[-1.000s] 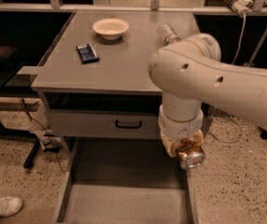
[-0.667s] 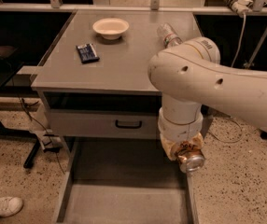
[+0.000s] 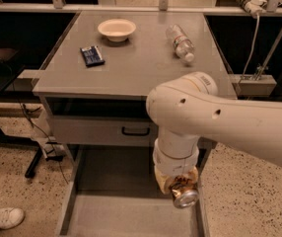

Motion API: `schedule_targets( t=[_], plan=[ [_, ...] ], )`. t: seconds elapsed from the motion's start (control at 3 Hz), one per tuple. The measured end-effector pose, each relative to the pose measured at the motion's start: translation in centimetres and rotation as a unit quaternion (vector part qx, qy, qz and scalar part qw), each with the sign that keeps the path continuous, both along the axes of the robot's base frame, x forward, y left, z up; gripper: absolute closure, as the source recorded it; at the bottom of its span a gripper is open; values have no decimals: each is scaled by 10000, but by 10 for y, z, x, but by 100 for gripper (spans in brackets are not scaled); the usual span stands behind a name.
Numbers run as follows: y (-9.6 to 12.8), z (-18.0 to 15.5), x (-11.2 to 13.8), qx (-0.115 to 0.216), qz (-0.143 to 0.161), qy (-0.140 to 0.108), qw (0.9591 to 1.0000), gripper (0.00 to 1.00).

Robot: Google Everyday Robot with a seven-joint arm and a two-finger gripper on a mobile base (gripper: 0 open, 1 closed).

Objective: Place orange can into middle drawer

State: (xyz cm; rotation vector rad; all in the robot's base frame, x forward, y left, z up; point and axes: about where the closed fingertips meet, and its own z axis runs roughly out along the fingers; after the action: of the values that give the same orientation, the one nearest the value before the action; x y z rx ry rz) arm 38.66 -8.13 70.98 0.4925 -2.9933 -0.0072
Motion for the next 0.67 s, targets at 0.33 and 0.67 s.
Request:
schedule_targets(
  t=[0.33, 0.67],
  plan=[
    [45, -31, -19, 431, 120, 242, 9987, 100],
    [46, -32, -19, 442, 118, 242, 9987, 100]
  ],
)
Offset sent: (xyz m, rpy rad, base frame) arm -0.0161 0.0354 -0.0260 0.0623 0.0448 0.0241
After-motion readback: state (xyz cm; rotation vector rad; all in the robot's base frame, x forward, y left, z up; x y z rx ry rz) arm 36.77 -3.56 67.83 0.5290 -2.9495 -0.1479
